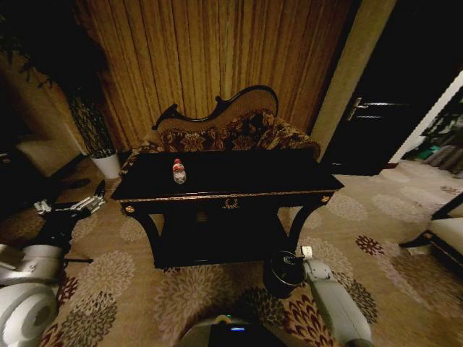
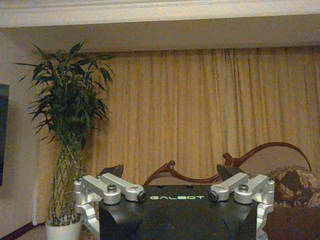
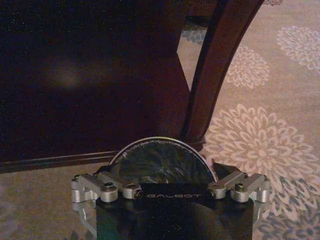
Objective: Move to the front of the table and place the trash on the table into the trash bin.
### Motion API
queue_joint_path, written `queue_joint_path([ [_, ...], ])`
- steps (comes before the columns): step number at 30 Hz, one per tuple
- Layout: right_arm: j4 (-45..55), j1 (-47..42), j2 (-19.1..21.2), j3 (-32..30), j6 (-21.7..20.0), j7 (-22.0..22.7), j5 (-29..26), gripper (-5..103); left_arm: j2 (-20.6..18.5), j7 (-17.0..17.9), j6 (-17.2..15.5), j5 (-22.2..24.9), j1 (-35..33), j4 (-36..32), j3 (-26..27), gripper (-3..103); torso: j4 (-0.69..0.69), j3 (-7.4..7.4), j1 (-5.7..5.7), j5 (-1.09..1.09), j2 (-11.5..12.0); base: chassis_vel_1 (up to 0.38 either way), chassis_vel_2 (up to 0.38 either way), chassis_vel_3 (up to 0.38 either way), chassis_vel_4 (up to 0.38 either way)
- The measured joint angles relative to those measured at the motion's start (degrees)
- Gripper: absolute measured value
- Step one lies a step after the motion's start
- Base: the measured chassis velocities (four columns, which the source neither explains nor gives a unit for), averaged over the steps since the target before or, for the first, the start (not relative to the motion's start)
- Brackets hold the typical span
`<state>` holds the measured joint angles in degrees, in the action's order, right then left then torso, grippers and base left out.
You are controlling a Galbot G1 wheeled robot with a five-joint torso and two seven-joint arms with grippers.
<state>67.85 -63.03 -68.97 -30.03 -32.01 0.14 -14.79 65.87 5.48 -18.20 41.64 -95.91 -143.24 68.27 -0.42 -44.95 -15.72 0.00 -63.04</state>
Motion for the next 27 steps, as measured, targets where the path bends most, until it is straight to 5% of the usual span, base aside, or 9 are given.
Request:
queue_joint_path([
  [27,1.2,-0.6,0.3,0.2,-1.1,-0.2,-0.6,100,-0.6,0.1,0.0,0.3,0.3,0.0,0.5,100,0.00,0.00,0.00,0.00,0.0,0.000,0.000,0.000,0.000],
])
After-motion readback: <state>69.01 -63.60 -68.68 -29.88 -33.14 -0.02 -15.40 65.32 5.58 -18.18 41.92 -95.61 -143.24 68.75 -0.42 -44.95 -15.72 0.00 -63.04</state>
